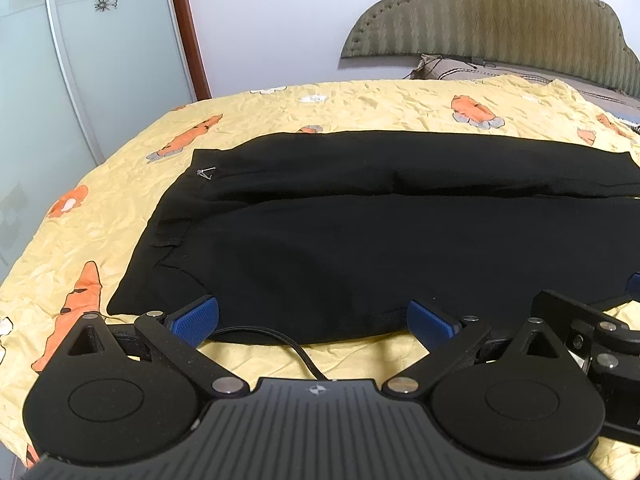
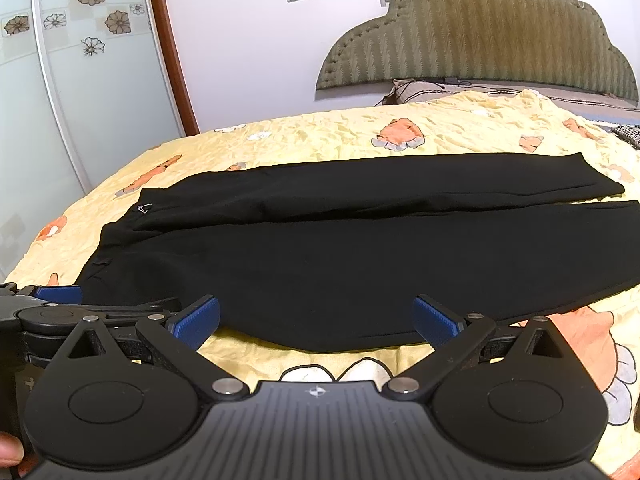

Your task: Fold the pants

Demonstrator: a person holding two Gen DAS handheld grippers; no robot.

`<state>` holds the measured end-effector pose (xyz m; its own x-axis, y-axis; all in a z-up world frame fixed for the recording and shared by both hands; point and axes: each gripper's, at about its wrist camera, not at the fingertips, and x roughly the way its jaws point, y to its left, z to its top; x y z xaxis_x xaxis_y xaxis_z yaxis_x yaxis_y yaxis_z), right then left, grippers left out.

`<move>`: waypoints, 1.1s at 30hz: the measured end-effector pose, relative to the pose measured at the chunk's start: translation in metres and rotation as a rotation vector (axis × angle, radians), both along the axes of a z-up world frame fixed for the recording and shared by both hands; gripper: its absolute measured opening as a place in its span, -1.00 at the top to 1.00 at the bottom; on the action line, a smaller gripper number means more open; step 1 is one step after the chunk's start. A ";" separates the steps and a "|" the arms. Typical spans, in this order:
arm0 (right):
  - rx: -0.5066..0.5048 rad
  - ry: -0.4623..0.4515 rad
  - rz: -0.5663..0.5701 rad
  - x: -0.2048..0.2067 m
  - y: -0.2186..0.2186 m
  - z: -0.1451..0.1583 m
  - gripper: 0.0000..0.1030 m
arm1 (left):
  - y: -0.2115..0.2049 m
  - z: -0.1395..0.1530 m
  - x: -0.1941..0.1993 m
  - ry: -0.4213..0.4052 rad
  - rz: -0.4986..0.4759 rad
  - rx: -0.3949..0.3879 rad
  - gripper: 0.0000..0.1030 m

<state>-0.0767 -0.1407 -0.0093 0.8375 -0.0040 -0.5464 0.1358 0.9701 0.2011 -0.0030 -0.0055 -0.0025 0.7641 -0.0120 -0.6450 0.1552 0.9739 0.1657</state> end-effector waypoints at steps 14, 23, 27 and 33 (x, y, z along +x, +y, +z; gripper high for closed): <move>0.003 -0.014 -0.004 -0.001 0.000 0.002 -1.00 | 0.003 -0.003 -0.001 0.005 0.014 -0.003 -0.99; -0.004 -0.017 0.001 -0.001 0.000 0.003 -1.00 | 0.005 -0.003 -0.001 0.008 0.011 -0.012 -0.99; -0.005 -0.013 0.007 0.000 0.000 0.003 -1.00 | 0.003 -0.003 -0.002 0.002 0.015 0.009 -0.99; -0.028 -0.004 0.010 0.001 0.002 0.002 -1.00 | 0.003 -0.002 -0.002 0.002 0.019 -0.009 -0.99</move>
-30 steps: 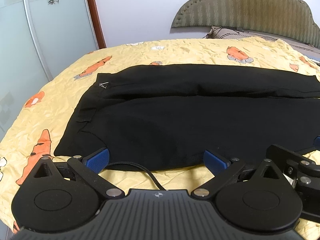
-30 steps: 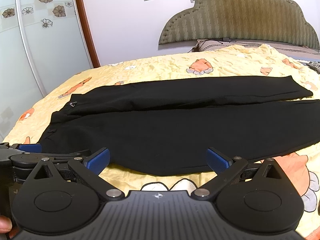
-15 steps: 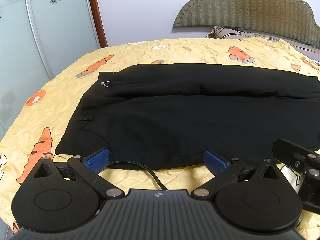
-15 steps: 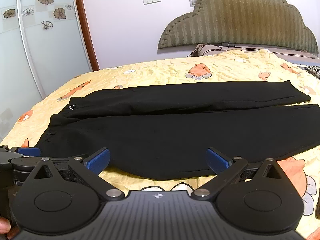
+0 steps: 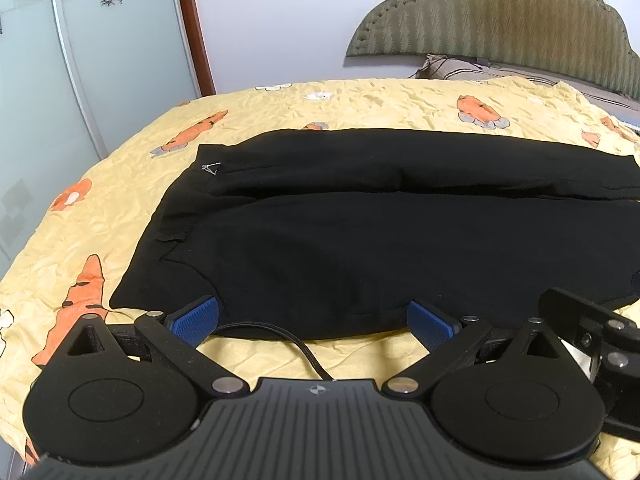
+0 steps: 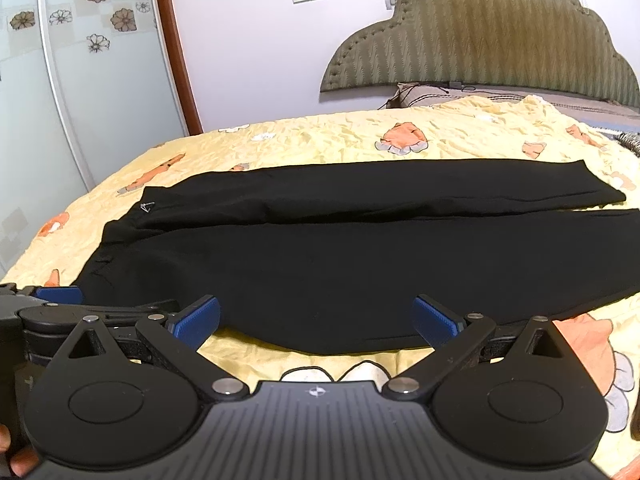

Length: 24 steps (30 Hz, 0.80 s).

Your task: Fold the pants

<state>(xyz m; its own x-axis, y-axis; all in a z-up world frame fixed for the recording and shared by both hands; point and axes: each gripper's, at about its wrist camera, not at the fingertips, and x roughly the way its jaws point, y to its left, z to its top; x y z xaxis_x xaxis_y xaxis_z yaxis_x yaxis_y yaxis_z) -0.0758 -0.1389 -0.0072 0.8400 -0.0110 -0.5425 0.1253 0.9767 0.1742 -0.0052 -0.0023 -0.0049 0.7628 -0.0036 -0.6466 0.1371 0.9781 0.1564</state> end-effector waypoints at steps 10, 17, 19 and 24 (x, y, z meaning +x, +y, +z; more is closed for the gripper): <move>-0.019 0.003 -0.001 0.000 0.001 -0.001 -1.00 | 0.001 -0.001 0.001 0.011 0.008 -0.003 -0.99; -0.025 0.001 -0.002 -0.002 0.001 -0.001 -1.00 | 0.001 -0.002 0.002 0.016 0.008 -0.008 -0.99; -0.026 0.001 -0.002 -0.002 0.001 -0.001 -1.00 | 0.001 -0.002 0.002 0.016 0.008 -0.008 -0.99; -0.029 0.001 -0.004 -0.003 0.001 -0.001 -1.00 | -0.001 -0.003 0.002 0.030 0.012 0.007 -0.99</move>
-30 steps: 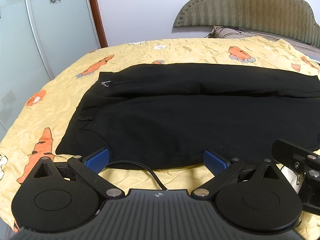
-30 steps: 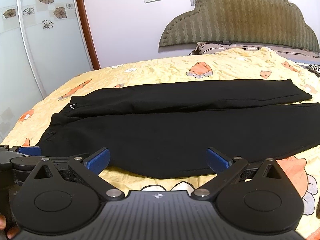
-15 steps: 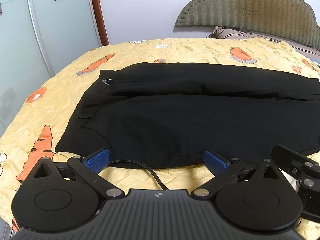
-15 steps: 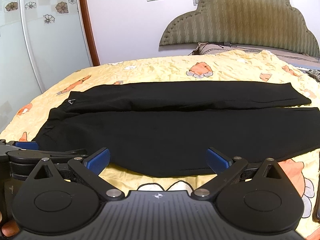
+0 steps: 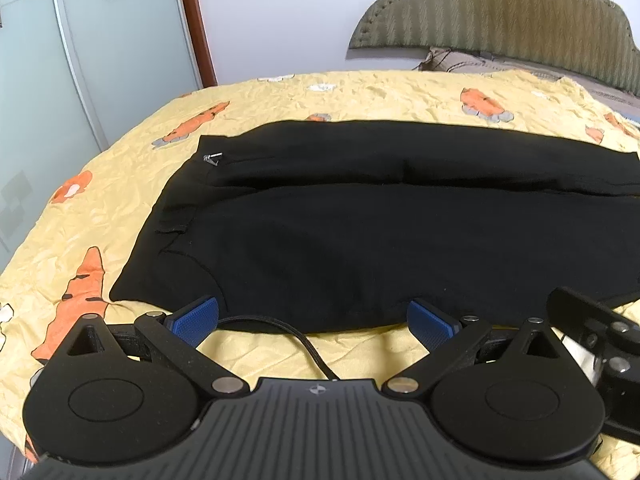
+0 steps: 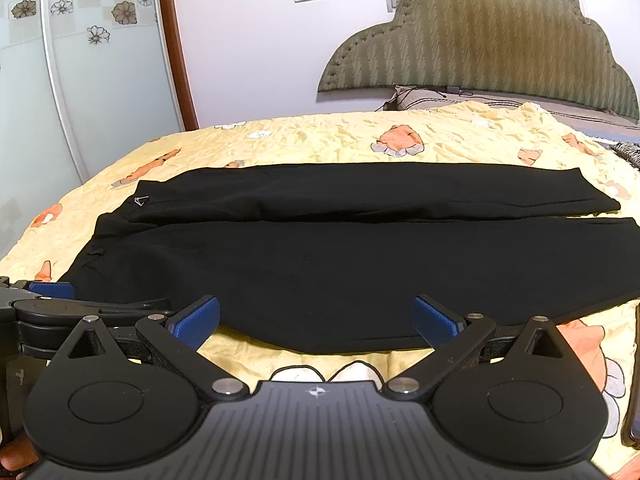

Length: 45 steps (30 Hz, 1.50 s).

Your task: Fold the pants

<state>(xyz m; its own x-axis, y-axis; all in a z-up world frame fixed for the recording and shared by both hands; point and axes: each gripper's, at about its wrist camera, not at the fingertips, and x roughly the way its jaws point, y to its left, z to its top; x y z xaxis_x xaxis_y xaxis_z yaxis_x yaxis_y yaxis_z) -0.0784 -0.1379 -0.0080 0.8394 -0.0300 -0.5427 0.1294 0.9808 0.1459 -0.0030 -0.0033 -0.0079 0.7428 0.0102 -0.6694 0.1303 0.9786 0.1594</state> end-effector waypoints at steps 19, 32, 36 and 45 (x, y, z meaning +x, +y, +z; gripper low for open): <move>0.004 -0.008 0.009 0.000 -0.001 0.000 -1.00 | -0.001 -0.002 -0.001 0.000 -0.004 0.011 -0.99; 0.003 -0.008 0.018 0.001 0.000 0.000 -1.00 | -0.002 -0.001 0.001 0.002 -0.003 0.012 -0.99; 0.007 -0.008 0.022 0.002 0.000 0.001 -1.00 | -0.002 -0.001 0.001 0.003 -0.003 0.012 -0.99; -0.048 -0.053 0.025 -0.002 0.004 0.001 -1.00 | -0.001 -0.003 0.001 0.002 -0.002 0.017 -0.99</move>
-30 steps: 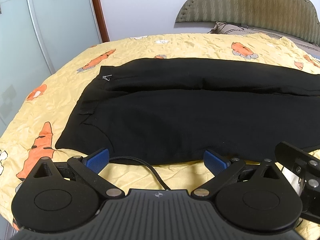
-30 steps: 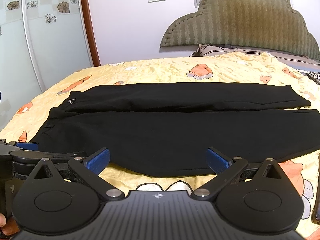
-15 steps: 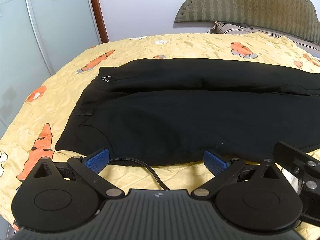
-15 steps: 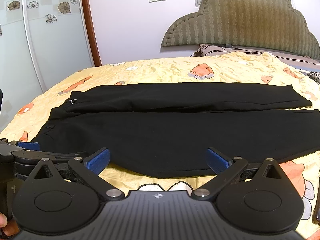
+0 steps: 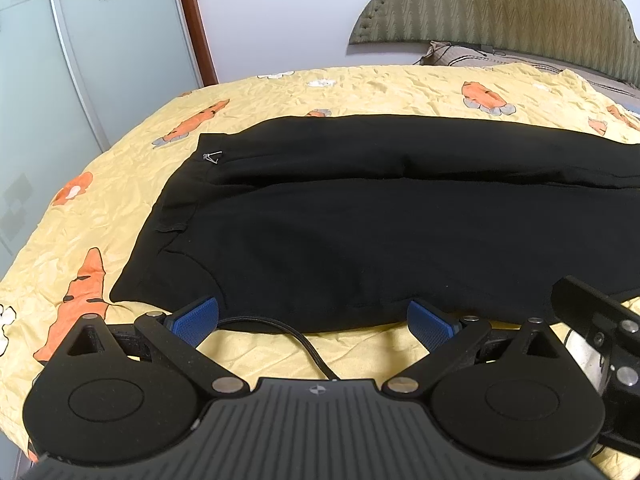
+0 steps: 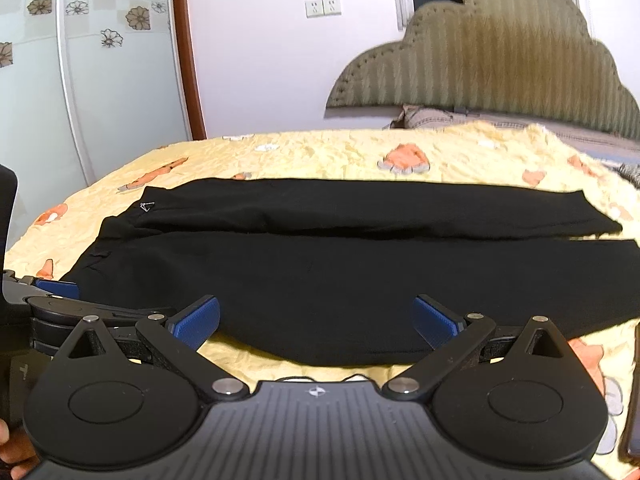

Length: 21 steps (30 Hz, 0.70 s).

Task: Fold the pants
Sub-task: 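Grasp the trouser waistband corner with the right gripper and lift it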

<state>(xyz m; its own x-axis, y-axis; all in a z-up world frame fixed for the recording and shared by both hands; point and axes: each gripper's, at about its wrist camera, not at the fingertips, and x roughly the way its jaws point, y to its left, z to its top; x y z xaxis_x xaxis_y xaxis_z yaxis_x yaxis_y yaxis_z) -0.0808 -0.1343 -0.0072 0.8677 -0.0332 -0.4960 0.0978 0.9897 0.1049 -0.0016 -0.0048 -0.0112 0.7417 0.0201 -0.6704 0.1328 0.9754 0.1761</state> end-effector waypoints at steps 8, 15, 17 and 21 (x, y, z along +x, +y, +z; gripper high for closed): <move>0.018 0.006 0.006 0.002 -0.003 -0.001 -1.00 | 0.000 0.000 0.001 -0.006 0.001 0.008 -0.99; -0.011 -0.051 0.070 0.002 -0.003 0.003 -1.00 | 0.001 0.002 0.001 -0.009 -0.018 0.003 -0.99; -0.070 -0.080 0.152 0.006 0.000 0.010 -1.00 | 0.005 0.004 0.003 -0.018 -0.024 -0.012 -0.99; -0.098 -0.113 0.255 0.031 0.000 0.031 -1.00 | 0.029 0.015 0.021 -0.008 0.009 -0.065 -0.99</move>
<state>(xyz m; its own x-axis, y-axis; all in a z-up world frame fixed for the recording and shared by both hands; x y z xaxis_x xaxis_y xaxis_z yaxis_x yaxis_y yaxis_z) -0.0496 -0.1340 0.0233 0.9037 0.1496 -0.4011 -0.1619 0.9868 0.0033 0.0193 0.0243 0.0035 0.7470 -0.0171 -0.6646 0.1233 0.9859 0.1132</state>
